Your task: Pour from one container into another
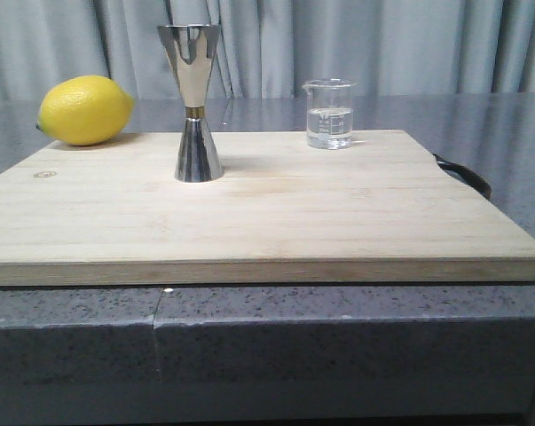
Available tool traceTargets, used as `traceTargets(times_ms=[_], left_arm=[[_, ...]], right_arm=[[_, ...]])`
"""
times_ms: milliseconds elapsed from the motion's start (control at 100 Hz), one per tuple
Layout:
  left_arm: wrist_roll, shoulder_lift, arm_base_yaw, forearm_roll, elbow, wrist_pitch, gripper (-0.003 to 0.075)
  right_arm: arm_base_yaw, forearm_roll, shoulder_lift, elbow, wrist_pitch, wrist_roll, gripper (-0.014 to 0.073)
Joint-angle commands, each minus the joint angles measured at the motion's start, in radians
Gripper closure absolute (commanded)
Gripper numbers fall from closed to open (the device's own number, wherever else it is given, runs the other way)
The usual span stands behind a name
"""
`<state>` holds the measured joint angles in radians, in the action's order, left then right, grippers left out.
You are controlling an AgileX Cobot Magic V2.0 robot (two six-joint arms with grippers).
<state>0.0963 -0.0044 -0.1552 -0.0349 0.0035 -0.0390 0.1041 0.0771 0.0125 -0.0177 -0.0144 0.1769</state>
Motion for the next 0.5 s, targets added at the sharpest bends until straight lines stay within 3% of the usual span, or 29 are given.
traceTargets(times_ms=[0, 490], left_arm=[[-0.008, -0.026, 0.003, -0.005, 0.036, -0.073, 0.0739], [-0.008, -0.026, 0.003, -0.007, 0.036, -0.074, 0.0739]], right_arm=[[-0.005, 0.011, 0.016, -0.023, -0.077, -0.001, 0.0664], [-0.005, 0.011, 0.016, -0.023, -0.086, -0.001, 0.0664]])
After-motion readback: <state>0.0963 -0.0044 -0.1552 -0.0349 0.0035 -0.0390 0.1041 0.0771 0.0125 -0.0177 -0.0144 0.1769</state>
